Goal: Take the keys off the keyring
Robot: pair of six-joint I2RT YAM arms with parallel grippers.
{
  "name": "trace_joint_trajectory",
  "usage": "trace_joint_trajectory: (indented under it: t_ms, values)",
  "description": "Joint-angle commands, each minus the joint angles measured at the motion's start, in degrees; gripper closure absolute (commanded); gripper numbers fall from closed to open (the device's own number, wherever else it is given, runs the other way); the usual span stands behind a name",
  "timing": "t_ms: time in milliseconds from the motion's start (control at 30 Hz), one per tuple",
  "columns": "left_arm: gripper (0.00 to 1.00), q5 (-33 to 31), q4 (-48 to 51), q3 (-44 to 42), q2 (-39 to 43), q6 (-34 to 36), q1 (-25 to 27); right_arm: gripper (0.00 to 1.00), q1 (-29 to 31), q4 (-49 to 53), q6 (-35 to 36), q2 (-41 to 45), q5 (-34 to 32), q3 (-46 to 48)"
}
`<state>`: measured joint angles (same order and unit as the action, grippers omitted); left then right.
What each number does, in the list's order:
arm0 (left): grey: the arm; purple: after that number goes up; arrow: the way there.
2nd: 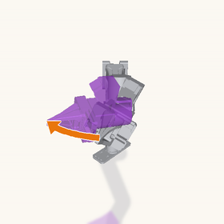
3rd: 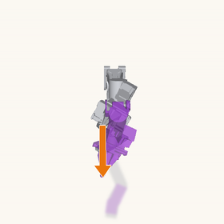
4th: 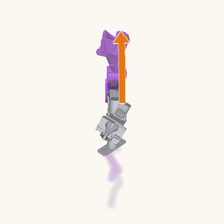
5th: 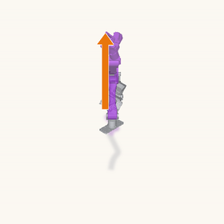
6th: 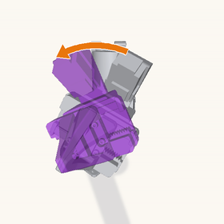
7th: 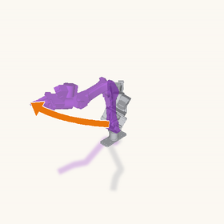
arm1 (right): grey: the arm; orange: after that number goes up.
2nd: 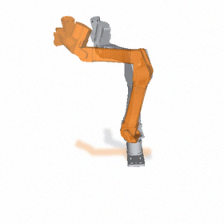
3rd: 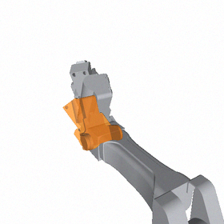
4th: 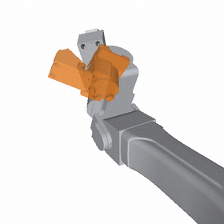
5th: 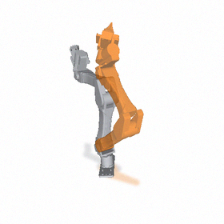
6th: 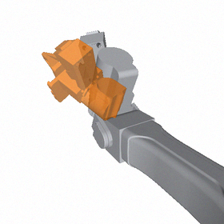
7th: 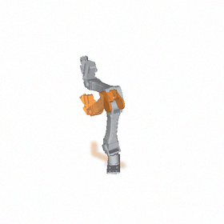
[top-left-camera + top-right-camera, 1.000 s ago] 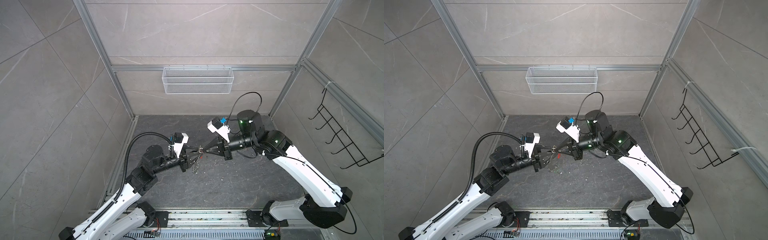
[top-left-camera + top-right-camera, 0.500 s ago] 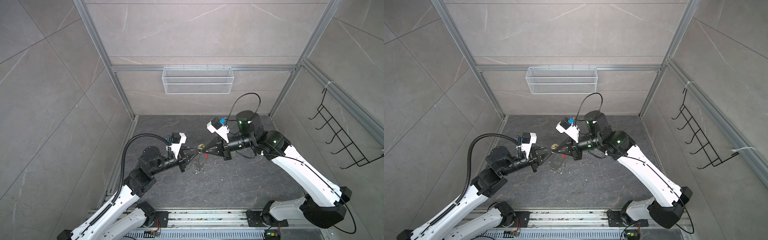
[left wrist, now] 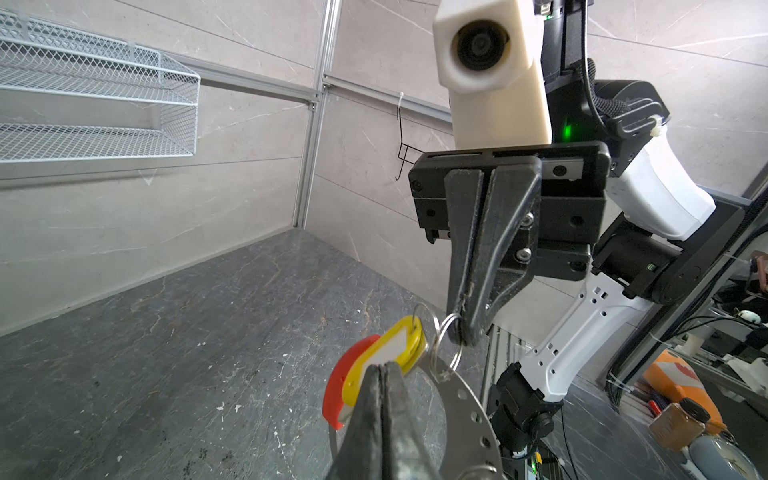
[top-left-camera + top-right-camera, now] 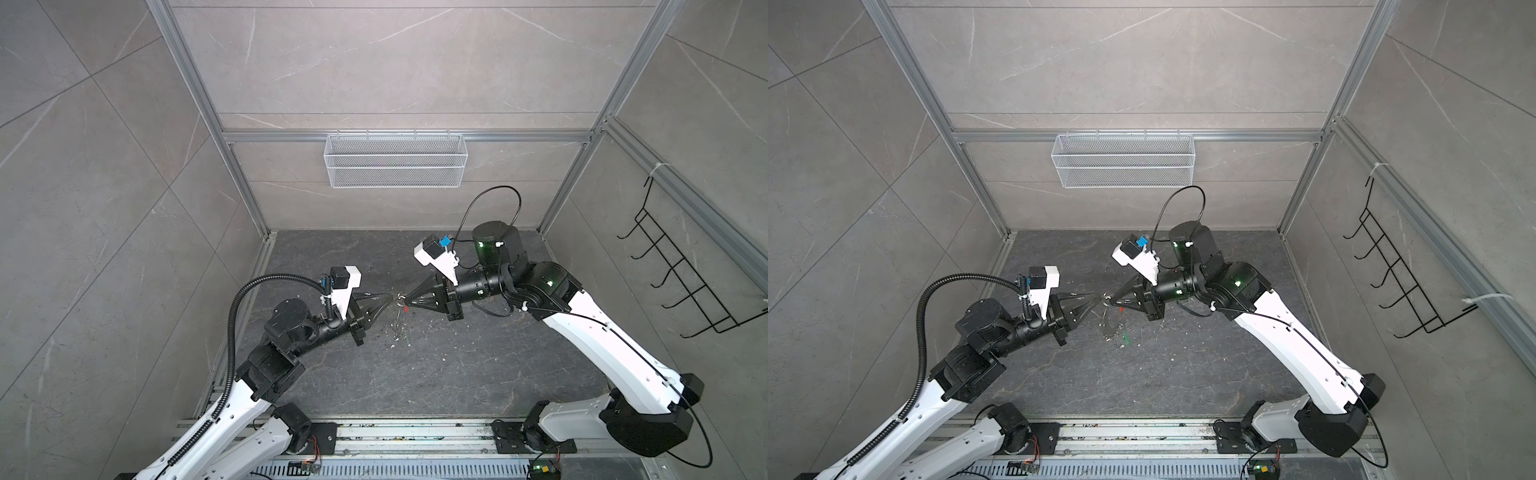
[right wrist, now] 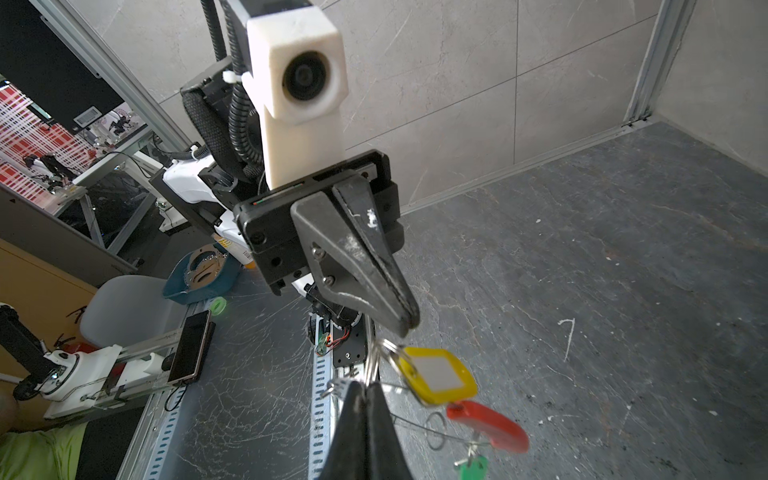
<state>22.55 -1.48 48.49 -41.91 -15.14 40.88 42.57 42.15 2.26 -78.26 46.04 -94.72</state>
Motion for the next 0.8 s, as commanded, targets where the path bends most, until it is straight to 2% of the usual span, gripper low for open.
trace_joint_trajectory:
  t_ms: [0, 67, 200, 467, 767]
  values:
    - [0.80, 0.4, 1.9, 1.2, -0.3, 0.2, 0.2, 1.00, -0.8, 1.4, 2.0, 0.9, 1.9, -1.5]
    - [0.71, 1.4, 1.7, 1.1, -0.3, 0.1, 0.3, 1.00, -1.3, 1.4, 2.2, 0.7, 3.1, -1.8]
    - [0.64, 4.0, 0.5, 1.2, -0.5, 0.5, 0.7, 1.00, -1.6, 1.3, 2.2, 0.3, 3.9, -2.0]
    - [0.62, 4.3, -0.9, 2.1, -2.2, 1.7, 1.6, 1.00, -1.7, 0.8, 1.9, -0.1, 5.3, -1.6]
    - [0.65, 5.4, -2.2, 4.0, -4.5, 2.9, 2.5, 1.00, -2.0, 1.0, 2.7, -0.8, 8.2, -1.8]
